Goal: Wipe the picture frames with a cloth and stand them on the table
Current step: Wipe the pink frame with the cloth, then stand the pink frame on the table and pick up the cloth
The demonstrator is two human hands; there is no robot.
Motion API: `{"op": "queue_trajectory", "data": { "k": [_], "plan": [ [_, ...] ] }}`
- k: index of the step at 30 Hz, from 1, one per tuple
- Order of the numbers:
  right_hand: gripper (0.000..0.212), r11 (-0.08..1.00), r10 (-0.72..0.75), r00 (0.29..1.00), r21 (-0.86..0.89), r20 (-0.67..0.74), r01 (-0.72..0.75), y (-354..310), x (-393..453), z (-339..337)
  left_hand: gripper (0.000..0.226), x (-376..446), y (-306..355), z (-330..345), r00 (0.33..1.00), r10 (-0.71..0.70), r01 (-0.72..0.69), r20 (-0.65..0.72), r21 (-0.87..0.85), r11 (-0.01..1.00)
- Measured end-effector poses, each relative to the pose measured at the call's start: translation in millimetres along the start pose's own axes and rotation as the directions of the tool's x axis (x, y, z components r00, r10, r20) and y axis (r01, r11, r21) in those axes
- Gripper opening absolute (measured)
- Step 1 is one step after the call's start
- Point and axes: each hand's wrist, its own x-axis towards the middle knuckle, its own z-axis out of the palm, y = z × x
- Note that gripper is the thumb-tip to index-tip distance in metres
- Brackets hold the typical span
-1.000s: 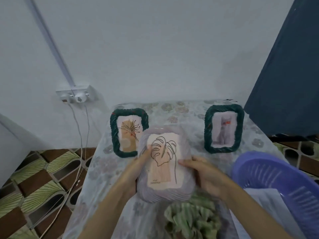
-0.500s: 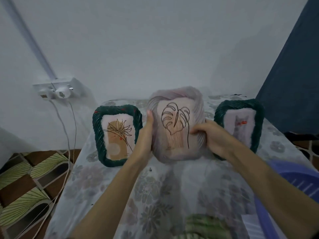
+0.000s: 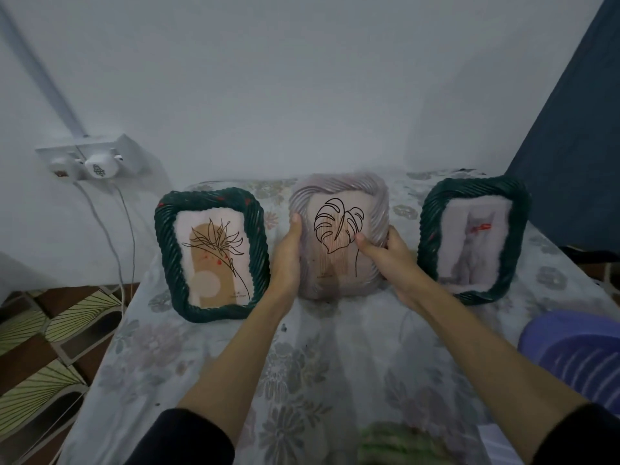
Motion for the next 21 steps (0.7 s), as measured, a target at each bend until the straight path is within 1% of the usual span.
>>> {"op": "queue_trajectory", "data": {
  "k": [3,7,9,11,13,15,16,17,18,19,20,21],
  "plan": [
    [0.025,0.999,-0.004,1.0,-0.034,-0.012,0.003,4,-4,-2,0.056,-5,-5,0,1.0,-0.013,0.013,-0.003,-0.003,1.0],
    [0.028,0.996,0.026,0.999,-0.084,-0.02,-0.027,3,-13,-5,0.052,-11,-13,-2,0.999,-0.035,0.035,0.033,-0.012,0.999],
    [0.03,0.994,0.041,0.999,-0.103,-0.026,-0.043,1,-20,-6,0.054,-14,-17,-6,0.998,-0.059,0.058,0.034,0.021,0.998],
    [0.034,0.989,0.077,0.996,-0.121,-0.05,-0.082,-2,-26,-7,0.061,-19,-17,-9,0.994,-0.084,0.081,0.066,0.05,0.995],
    [0.041,0.981,0.142,0.986,-0.123,-0.081,-0.152,-7,-35,-8,0.071,-28,-15,-11,0.99,-0.116,0.105,0.081,0.132,0.986],
    [0.045,0.973,0.171,0.98,-0.137,-0.101,-0.184,-14,-47,-8,0.074,-37,-13,-12,0.988,-0.15,0.134,0.034,0.288,0.948],
    [0.044,0.968,0.175,0.979,-0.163,-0.105,-0.19,-17,-55,-8,0.071,-44,-14,-14,0.984,-0.177,0.172,-0.019,0.36,0.917],
    [0.039,0.955,0.165,0.979,-0.228,-0.116,-0.188,-20,-66,-8,0.068,-50,-17,-16,0.979,-0.195,0.203,-0.061,0.403,0.892],
    [0.038,0.927,0.141,0.981,-0.33,-0.134,-0.179,-21,-79,-9,0.068,-61,-17,-16,0.974,-0.202,0.225,-0.098,0.429,0.875],
    [0.036,0.89,0.091,0.987,-0.435,-0.134,-0.141,-21,-94,-10,0.066,-72,-20,-16,0.975,-0.191,0.222,-0.115,0.453,0.863],
    [0.032,0.851,0.056,0.994,-0.517,-0.096,-0.098,-16,-107,-12,0.06,-86,-23,-15,0.978,-0.17,0.207,-0.121,0.49,0.847],
    [0.027,0.814,0.052,0.998,-0.578,-0.021,-0.055,-12,-122,-14,0.053,-101,-26,-13,0.985,-0.134,0.17,-0.106,0.528,0.832]
  ]
}}
